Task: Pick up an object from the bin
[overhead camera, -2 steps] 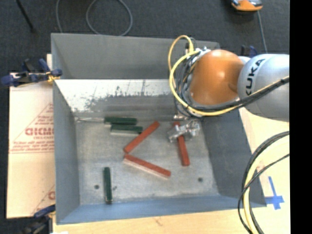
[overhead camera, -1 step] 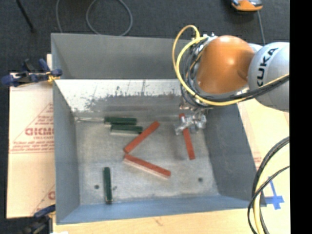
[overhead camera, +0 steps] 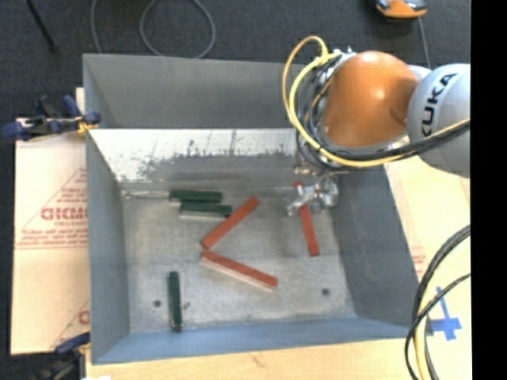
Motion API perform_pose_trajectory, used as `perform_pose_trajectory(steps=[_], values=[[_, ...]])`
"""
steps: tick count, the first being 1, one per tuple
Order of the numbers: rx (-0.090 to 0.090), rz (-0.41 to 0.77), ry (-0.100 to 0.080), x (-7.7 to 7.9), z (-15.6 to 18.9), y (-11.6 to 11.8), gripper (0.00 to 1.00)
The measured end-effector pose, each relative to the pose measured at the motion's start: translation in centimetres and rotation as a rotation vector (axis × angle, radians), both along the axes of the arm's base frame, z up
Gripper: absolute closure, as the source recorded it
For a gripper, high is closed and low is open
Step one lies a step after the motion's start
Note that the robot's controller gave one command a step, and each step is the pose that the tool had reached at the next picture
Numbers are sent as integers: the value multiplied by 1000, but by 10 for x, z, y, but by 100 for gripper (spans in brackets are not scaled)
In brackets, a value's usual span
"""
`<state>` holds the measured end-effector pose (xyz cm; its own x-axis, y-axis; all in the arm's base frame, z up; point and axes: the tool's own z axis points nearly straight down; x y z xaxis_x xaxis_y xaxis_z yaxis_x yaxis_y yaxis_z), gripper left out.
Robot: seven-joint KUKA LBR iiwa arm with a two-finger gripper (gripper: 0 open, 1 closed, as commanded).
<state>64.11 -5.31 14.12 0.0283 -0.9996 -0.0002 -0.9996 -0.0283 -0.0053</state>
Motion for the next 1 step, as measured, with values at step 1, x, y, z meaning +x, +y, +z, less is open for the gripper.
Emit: perform_pose_trajectory(steps=[1], values=[[1, -8, 0, 1, 13, 0, 100]])
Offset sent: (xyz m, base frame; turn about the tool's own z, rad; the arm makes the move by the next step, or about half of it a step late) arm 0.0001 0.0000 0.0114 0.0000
